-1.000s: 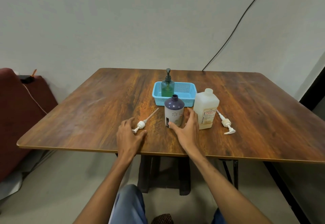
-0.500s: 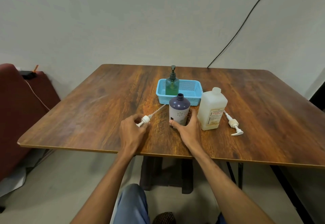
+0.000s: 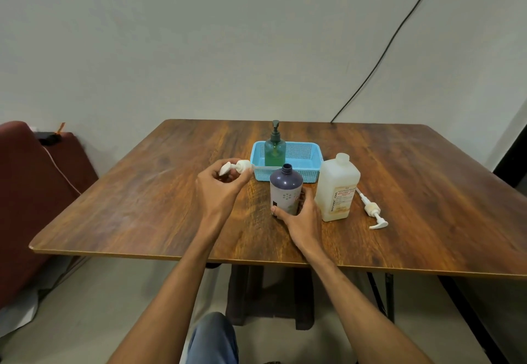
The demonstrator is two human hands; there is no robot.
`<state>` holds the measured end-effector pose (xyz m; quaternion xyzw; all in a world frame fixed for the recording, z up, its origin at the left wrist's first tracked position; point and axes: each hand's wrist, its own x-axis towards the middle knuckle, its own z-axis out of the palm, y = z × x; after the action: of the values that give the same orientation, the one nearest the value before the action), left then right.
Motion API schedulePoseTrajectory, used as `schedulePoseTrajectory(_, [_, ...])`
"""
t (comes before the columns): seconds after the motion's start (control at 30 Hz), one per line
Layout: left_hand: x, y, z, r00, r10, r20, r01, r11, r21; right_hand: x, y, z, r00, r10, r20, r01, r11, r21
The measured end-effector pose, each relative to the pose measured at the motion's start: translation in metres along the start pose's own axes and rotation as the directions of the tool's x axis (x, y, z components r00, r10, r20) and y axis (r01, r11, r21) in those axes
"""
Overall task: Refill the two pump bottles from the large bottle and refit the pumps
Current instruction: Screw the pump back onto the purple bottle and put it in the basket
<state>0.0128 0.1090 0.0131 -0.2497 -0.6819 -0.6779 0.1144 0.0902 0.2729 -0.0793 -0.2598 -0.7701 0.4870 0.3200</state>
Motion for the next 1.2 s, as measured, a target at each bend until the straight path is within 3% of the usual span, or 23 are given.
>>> schedulePoseTrajectory(0.17, [0.016,0.024,0.016,1.0,-0.006,0.02,0.007,0.999,-0.039,0.0,0.0,-0.001,1.0,-0.018,-0.005,0.018,1.0,-0.018])
schedulePoseTrajectory(0.67, [0.05,0.078,0.031,0.997,0.052,0.053,-0.064,0.963,0.261,-0.001,0.003,0.0,1.0,-0.012,0.017,0.012,0.999,-0.031])
schedulePoseTrajectory(1.2, [0.063,0.089,0.035,0.987,0.029,0.158,-0.095,0.899,0.428,0.0,0.004,-0.001,0.999,0.009,0.03,-0.008,0.999,-0.036])
